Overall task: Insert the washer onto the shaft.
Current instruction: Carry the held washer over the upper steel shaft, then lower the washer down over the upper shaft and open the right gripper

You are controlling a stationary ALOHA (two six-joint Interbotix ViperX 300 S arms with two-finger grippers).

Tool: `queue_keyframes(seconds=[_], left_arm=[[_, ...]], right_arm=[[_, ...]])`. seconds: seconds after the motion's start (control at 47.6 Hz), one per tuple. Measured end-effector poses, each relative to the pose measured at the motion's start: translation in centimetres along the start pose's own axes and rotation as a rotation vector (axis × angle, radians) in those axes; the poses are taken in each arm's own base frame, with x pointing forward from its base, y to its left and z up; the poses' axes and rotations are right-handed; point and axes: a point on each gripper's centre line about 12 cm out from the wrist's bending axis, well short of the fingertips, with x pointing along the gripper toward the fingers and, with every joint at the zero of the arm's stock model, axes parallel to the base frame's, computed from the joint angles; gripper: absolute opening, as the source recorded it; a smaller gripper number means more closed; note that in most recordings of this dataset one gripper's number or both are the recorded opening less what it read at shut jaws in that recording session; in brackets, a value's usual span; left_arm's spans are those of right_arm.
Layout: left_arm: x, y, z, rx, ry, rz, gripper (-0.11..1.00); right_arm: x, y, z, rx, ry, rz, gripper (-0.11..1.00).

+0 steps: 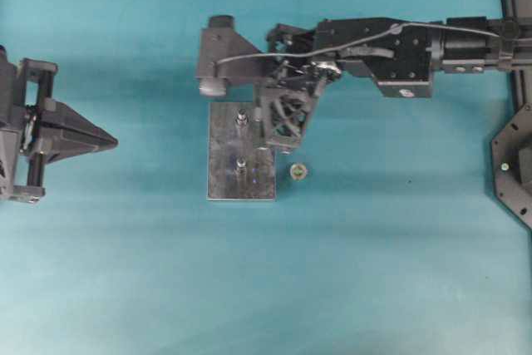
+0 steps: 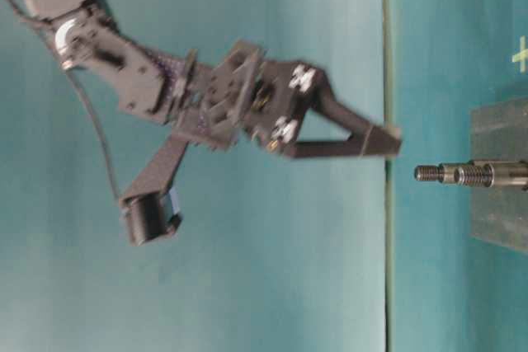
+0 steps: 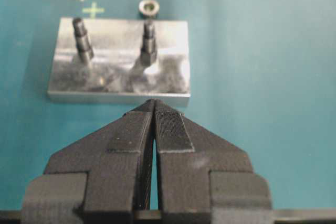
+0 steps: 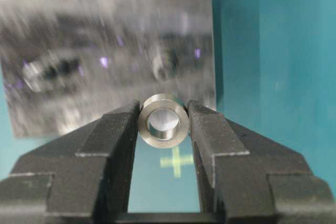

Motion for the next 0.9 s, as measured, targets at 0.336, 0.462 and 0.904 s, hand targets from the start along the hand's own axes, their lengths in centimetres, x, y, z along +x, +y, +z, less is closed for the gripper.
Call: queue_keyframes(seconds=[0.336,0.462,0.904], left_arm=[[-0.1,0.0,0.1,0.0,-0.006,0.0,0.0],[-0.1,0.0,0.0,-0.001,-0.006,-0.002,0.0],[-0.1,-0.2,0.0,-0.031,-0.006,-0.009,0.0]], right_arm=[[1.3,0.2,1.0,-0.052,0.008,0.002,0.34],[1.9,0.1,1.2,-0.059,0.015,-0.003,0.34],[2.5,-0.5,1.1,-0.082,0.044,-0.029,0.34]])
